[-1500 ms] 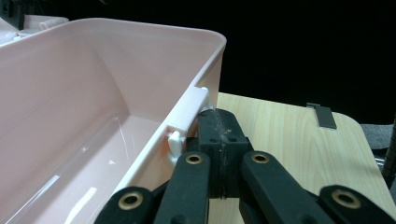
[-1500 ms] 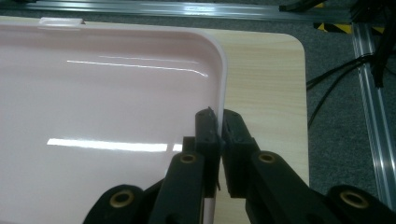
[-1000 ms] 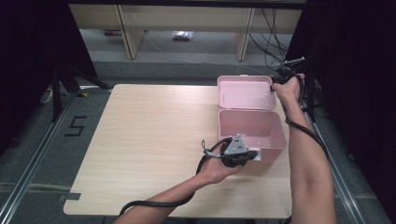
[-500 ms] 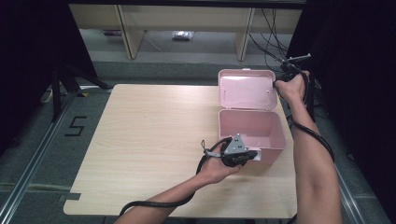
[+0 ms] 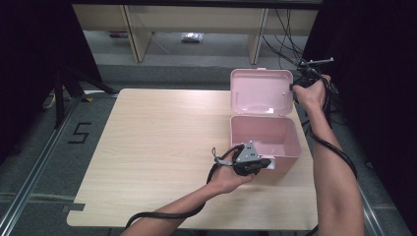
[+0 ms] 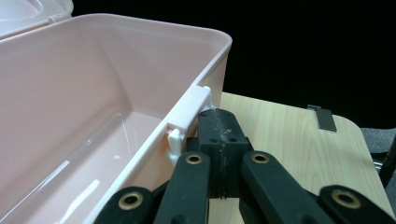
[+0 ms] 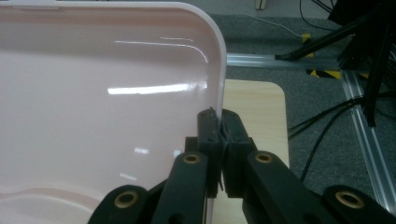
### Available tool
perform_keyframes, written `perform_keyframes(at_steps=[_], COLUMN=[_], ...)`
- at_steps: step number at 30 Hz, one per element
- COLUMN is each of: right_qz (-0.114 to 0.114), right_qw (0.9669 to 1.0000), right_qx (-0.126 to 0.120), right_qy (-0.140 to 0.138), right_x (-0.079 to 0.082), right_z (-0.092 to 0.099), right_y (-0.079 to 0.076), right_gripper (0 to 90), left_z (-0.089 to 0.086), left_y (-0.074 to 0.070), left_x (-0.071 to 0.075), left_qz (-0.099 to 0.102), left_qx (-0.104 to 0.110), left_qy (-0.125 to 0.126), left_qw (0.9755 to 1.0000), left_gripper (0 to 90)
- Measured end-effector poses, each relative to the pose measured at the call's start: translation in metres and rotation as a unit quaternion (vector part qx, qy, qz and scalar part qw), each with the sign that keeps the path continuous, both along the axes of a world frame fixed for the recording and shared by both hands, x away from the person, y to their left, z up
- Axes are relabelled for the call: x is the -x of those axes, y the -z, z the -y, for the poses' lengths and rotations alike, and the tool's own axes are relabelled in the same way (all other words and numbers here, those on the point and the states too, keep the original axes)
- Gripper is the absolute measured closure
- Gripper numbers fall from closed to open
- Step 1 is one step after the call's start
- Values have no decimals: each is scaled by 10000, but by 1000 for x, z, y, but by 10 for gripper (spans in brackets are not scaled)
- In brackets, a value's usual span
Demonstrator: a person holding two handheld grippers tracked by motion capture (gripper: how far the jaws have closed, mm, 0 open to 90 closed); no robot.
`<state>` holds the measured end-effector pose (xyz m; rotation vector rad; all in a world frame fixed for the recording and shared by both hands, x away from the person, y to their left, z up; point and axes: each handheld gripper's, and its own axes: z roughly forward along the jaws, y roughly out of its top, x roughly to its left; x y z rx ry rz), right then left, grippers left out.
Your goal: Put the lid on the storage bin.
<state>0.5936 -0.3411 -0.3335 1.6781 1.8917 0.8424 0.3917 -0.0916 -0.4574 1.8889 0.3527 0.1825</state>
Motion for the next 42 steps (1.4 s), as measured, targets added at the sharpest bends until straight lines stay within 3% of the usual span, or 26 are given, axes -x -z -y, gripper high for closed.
perform_keyframes(at_steps=[4,5,6,7,8,9,10,11,12,13,15,16,17,19,22,23,25,28,29,30,31,32,36,38,42], right_qz=[40,150,80,160,106,184,185,305,232,299,294,370,304,399,489,398,552,513,557,748,546,628,762,717,815], right_qw=[10000,9999,9999,9998,9999,9998,9994,9992,9995,9995,9993,9992,9992,9991,9987,9990,9984,9986,9983,9971,9983,9979,9970,9972,9966], right_qx=[-78,-23,-69,22,-131,-72,-265,-255,-236,-36,-239,-122,-247,-53,2,-216,31,-143,-120,-23,-210,-28,-39,-203,-55], right_qy=[2,-47,-22,-75,-10,-29,78,84,21,-81,9,-58,26,-137,-168,-1,-142,-59,-78,-137,28,-144,-116,5,-116], right_x=[6,6,7,8,10,11,12,12,14,15,18,19,20,22,23,27,28,31,32,32,35,35,39,42,46], right_z=[0,1,0,2,0,1,-2,-2,0,3,0,1,-1,3,3,-1,2,0,1,2,-2,2,1,-1,1], right_y=[-4,-3,-6,-5,-7,-7,-9,-7,-9,-9,-11,-10,-12,-12,-12,-14,-13,-14,-14,-12,-15,-15,-14,-15,-15], right_gripper=[893,892,893,894,894,894,895,895,895,895,896,896,896,896,897,897,897,897,897,897,897,897,898,898,898], left_z=[0,0,0,0,0,0,0,0,0,0,0,0,0,0,0,0,0,0,0,0,0,0,0,0,0], left_y=[0,0,0,0,0,0,0,0,0,0,0,0,0,0,0,0,0,0,0,0,0,0,0,0,0], left_x=[-1,-1,-1,-1,-1,-2,-2,-2,-1,-1,-1,-2,-2,-1,-1,-1,-1,-1,-1,-1,-1,-1,-1,-1,-1], left_qz=[88,92,96,93,95,94,91,96,83,74,76,75,72,79,73,76,72,75,77,78,76,79,79,80,76], left_qx=[29,29,23,26,21,24,26,25,-12,-14,-15,-14,-11,-14,-10,-6,-3,-2,-5,-4,-5,-13,-3,-3,0], left_qy=[50,39,34,30,30,29,31,32,4,-7,-3,-5,-4,-5,-8,-10,-12,-9,-10,-9,-10,-6,-19,-20,-24], left_qw=[9999,9999,9999,9999,9999,9999,10000,9999,10000,10000,10000,10000,10000,10000,10000,10000,10000,10000,10000,10000,10000,10000,10000,10000,10000], left_gripper=[900,900,900,900,900,900,900,900,900,900,900,900,900,900,900,900,900,900,900,900,900,900,900,900,900])
